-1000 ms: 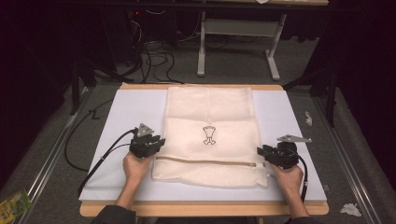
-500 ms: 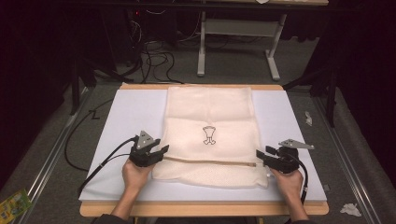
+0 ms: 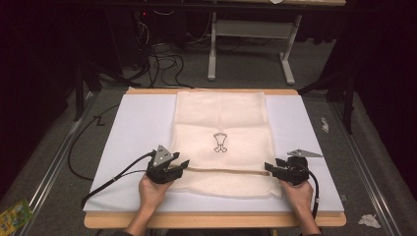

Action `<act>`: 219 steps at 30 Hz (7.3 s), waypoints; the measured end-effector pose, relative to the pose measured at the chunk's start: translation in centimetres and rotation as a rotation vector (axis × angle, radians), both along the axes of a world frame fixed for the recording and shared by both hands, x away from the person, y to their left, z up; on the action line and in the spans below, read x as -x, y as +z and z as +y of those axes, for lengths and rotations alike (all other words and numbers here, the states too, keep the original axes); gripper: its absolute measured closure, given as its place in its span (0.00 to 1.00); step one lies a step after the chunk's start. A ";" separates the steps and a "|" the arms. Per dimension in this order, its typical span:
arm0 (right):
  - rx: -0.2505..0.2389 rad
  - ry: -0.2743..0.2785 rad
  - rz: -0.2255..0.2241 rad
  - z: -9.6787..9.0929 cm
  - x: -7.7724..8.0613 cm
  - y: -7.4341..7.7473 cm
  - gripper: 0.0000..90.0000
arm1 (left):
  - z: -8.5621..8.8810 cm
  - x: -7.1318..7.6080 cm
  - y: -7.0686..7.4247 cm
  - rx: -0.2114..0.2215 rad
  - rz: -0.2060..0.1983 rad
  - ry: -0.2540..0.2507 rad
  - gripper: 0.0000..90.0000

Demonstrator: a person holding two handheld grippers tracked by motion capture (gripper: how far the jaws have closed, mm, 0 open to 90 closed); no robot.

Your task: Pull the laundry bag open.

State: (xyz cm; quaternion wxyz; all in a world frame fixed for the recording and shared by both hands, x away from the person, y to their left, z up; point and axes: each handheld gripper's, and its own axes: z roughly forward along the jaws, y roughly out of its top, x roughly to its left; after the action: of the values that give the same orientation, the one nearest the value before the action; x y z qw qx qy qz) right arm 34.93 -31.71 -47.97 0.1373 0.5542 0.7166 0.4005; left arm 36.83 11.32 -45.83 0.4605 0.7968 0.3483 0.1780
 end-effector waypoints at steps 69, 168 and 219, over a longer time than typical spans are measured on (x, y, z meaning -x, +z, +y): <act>-0.043 0.118 -0.088 -0.5 -0.4 3.6 0.97 | -16.6 0.9 1.4 -0.017 0.099 -0.290 0.66; -0.107 0.187 -0.091 1.4 -0.6 5.6 0.98 | -21.1 -0.8 0.3 0.180 0.251 -0.439 0.95; -0.086 0.192 -0.104 0.5 -0.2 5.3 0.98 | -20.1 -0.6 0.9 0.096 0.223 -0.432 0.97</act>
State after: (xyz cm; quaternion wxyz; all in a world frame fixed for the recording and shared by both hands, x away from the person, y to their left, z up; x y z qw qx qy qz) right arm 35.09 -31.18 -42.72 0.1116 0.4669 0.7405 0.4703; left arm 37.45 -8.80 -44.96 0.4839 0.8448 0.2263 -0.0304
